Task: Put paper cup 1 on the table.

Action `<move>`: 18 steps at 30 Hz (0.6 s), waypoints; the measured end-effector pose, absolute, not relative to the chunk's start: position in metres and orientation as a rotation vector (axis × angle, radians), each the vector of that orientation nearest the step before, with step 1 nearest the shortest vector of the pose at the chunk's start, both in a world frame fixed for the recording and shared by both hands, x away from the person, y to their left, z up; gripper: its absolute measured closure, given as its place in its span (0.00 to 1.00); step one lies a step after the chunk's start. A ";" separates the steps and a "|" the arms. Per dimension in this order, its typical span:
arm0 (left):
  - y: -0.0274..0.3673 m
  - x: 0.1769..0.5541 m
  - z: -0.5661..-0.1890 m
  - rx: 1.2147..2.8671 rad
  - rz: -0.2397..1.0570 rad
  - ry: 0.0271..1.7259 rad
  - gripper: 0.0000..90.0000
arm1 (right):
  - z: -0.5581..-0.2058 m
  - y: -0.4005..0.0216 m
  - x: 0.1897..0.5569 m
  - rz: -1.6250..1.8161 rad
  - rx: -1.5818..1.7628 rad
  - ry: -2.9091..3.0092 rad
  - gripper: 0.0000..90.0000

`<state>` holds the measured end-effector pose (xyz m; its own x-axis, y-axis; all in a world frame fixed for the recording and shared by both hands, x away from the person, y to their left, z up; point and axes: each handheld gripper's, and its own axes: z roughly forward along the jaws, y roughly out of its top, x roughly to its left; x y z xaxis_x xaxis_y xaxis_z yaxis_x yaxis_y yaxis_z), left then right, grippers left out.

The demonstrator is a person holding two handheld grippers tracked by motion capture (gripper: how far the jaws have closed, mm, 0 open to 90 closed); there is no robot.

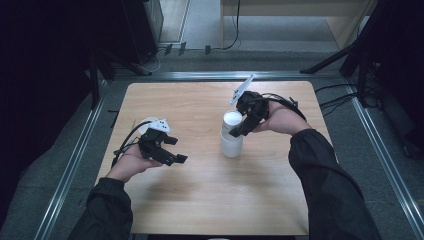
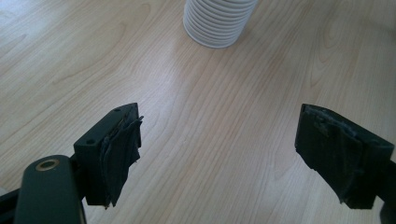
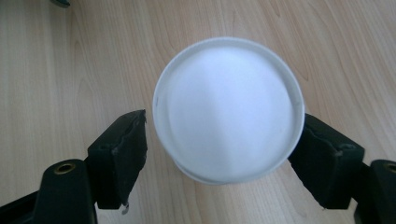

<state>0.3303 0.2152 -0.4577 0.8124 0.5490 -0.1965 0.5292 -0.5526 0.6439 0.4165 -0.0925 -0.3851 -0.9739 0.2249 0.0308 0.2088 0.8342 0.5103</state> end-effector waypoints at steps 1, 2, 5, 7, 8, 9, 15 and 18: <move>0.215 0.330 -0.458 2.271 0.035 0.791 0.16 | -0.384 -0.090 0.417 0.816 0.342 2.979 0.26; 0.215 0.330 -0.458 2.272 0.034 0.791 0.16 | -0.383 -0.088 0.418 0.819 0.344 2.983 0.26; 0.214 0.329 -0.458 2.277 0.034 0.785 0.16 | -0.382 -0.084 0.420 0.808 0.347 2.991 0.29; 0.214 0.329 -0.459 2.282 0.039 0.783 0.16 | -0.381 -0.082 0.421 0.800 0.355 2.995 0.30; 0.214 0.329 -0.459 2.278 0.033 0.785 0.16 | -0.381 -0.081 0.421 0.791 0.358 2.997 0.31; 0.214 0.329 -0.459 2.278 0.033 0.785 0.16 | -0.381 -0.081 0.421 0.791 0.358 2.997 0.31; 0.214 0.328 -0.459 2.283 0.039 0.779 0.16 | -0.376 -0.082 0.423 0.779 0.342 3.000 0.37; 0.213 0.328 -0.460 2.282 0.040 0.781 0.16 | -0.373 -0.082 0.423 0.768 0.337 3.000 0.37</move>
